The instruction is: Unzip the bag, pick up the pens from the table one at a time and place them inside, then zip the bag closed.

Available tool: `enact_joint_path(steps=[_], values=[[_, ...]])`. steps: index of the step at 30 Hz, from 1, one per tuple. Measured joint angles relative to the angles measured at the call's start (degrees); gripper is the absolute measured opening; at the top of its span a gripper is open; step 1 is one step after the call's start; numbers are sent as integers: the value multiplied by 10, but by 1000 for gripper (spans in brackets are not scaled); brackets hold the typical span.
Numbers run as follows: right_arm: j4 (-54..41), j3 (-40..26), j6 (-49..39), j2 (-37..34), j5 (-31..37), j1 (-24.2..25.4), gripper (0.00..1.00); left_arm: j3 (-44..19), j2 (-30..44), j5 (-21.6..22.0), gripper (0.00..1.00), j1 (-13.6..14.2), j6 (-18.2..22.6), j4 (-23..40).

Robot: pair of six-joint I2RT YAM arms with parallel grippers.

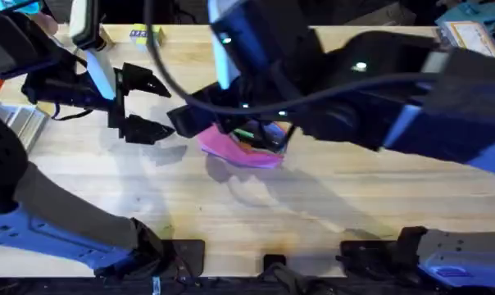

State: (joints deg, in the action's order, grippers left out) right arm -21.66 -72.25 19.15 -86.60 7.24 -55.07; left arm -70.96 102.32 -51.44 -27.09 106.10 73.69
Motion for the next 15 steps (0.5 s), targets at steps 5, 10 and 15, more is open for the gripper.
enact_joint_path(steps=[5,10,15], values=[[-5,-49,-8,-49,25,-18,997,0,0,0,993,0,0,0],[-11,-80,-12,-90,35,-24,998,0,0,0,993,0,0,0],[-13,-84,-12,-114,38,-24,997,0,0,0,993,0,0,0]])
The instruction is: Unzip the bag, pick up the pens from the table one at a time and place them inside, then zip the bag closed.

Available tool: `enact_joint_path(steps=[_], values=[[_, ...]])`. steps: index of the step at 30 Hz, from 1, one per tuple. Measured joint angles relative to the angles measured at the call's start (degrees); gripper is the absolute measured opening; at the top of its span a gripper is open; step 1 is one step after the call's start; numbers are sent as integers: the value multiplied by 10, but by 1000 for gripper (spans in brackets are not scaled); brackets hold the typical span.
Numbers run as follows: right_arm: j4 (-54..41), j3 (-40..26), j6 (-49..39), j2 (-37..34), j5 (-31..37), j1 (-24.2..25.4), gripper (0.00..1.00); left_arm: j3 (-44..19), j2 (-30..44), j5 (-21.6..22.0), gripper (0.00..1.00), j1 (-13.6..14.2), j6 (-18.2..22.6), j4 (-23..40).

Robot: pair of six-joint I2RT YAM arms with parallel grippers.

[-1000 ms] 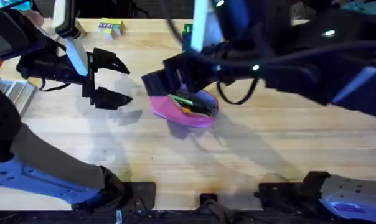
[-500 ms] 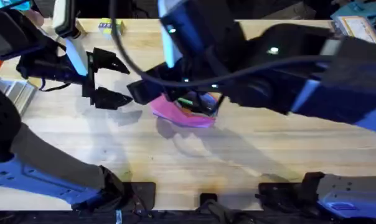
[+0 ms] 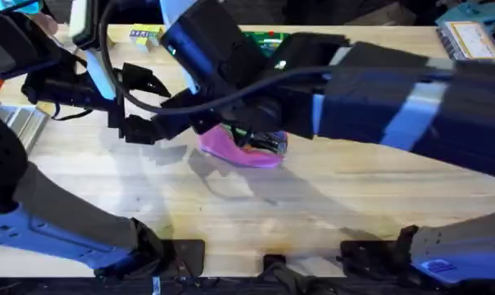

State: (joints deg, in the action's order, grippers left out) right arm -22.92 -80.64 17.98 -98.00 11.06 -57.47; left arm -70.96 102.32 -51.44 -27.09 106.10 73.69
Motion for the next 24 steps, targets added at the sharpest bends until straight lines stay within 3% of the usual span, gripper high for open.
enact_joint_path(steps=[24], values=[[64,0,7,-93,1,19,964,0,0,0,993,-2,2,-2]])
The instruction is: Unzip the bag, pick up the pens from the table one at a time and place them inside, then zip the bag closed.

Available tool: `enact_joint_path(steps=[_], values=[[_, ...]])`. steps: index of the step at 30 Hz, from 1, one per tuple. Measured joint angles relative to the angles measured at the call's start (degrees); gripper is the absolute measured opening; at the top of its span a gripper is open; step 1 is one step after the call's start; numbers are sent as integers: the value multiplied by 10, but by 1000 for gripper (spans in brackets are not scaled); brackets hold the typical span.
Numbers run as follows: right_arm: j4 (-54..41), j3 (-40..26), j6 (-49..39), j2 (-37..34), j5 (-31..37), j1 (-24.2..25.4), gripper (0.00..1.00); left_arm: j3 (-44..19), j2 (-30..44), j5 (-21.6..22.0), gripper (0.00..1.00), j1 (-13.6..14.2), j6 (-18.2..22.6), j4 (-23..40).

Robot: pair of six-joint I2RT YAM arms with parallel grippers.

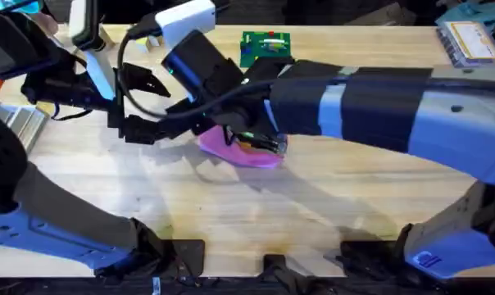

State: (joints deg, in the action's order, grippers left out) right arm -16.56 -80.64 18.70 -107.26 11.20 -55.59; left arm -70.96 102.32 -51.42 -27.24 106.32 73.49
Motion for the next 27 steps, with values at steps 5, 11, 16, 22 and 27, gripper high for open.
enact_joint_path(steps=[5,11,16,22,27], values=[[2,0,27,0,0,20,927,0,0,0,993,0,0,0],[-2,0,47,-1,0,28,893,0,0,0,993,0,0,0],[-13,-1,51,-8,0,22,863,0,0,0,993,0,0,0],[-16,-2,53,-23,0,21,694,0,0,0,994,0,0,0],[-16,-2,53,-23,0,17,483,0,0,0,993,0,0,0]])
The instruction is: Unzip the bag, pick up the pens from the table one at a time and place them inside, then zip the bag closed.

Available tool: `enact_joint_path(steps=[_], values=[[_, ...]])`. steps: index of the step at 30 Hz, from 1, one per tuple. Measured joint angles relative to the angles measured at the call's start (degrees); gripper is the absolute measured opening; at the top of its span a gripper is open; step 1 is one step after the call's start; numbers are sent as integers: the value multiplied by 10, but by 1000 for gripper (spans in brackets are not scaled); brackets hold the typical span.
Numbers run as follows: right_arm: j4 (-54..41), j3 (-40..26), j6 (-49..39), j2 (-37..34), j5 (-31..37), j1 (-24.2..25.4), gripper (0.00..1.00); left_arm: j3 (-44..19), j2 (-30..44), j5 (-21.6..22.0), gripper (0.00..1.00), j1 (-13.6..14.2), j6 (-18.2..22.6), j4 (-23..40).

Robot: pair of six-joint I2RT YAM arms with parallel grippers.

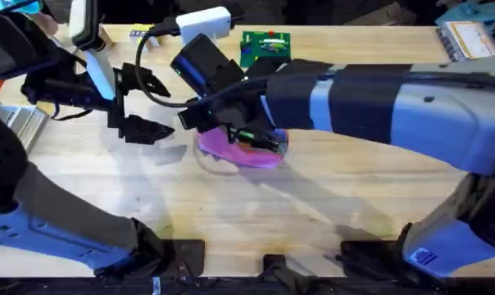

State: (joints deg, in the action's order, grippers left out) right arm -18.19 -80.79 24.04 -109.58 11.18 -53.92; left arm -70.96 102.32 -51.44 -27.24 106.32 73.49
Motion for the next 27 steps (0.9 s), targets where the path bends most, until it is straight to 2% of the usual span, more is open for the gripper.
enact_joint_path(steps=[3,15,16,17,22,27], values=[[2,0,0,0,0,-4,400,0,0,0,993,0,0,0],[2,-2,0,0,0,-5,307,0,0,0,994,0,0,0],[1,-21,-5,0,0,-5,212,0,0,0,993,0,0,0],[1,-22,-5,0,0,-5,206,0,0,0,993,0,0,0],[-15,-23,-8,0,0,-5,222,0,0,0,993,0,0,0],[-28,-23,-10,0,0,-5,337,0,0,0,994,0,0,0]])
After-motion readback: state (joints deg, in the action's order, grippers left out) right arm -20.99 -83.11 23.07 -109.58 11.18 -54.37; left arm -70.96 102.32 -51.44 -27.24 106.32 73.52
